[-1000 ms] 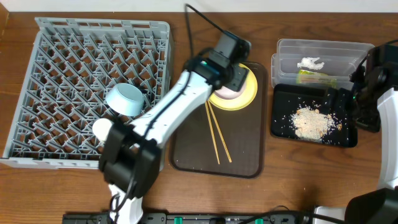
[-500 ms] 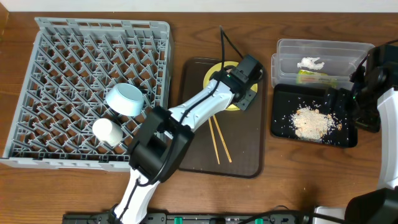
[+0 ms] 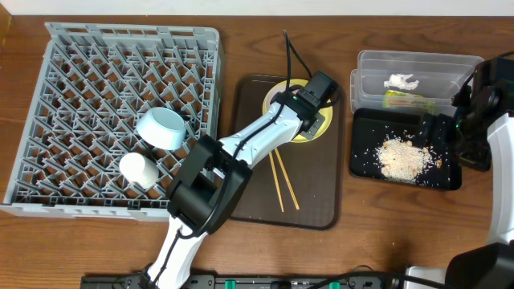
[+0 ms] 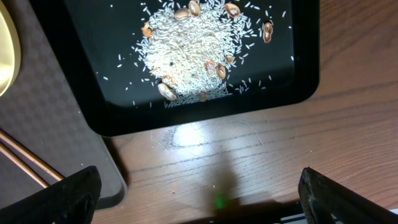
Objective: Sort waste into correct bins and load items into the dishwasher
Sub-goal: 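Lift the white bowl with the left gripper and carry it to the rack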
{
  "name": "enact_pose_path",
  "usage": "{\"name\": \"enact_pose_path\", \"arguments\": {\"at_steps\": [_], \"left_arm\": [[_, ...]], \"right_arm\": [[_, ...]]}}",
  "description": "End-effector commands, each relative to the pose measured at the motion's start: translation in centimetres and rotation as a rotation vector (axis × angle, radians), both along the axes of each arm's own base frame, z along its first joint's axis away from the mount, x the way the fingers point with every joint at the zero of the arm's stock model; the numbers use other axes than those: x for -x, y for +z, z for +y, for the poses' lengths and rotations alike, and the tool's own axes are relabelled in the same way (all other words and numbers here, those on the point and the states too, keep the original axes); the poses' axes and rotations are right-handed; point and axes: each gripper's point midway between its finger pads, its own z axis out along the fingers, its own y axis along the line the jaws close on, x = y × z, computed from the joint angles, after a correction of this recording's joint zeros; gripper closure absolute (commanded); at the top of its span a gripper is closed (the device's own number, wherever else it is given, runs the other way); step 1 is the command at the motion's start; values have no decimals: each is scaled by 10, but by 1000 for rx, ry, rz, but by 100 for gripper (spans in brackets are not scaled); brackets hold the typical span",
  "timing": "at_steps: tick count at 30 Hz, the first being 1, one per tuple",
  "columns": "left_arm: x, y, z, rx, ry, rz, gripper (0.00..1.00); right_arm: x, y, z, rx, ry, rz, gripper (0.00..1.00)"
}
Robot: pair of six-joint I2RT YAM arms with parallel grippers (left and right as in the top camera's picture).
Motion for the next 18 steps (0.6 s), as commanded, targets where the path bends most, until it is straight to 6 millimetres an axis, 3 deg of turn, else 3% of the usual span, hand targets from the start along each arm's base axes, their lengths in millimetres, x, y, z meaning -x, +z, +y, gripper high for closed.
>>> {"name": "enact_pose_path", "arguments": {"at_steps": [1, 4, 7, 11, 14, 18], "left_arm": [[0, -16, 5, -45, 0, 9, 75], [-1, -14, 4, -41, 0, 3, 80], [-1, -13, 4, -40, 0, 2, 92], [0, -7, 4, -40, -1, 2, 92], [0, 10, 4, -25, 0, -16, 92], [4, 50, 8, 3, 2, -48, 92]], "right_arm": [[0, 7, -1, 0, -16, -25, 1], [0, 7, -1, 1, -16, -26, 1], [0, 7, -1, 1, -16, -26, 1], [0, 7, -1, 1, -16, -25, 1], [0, 7, -1, 1, -16, -25, 1], [0, 7, -1, 1, -16, -25, 1]]}}
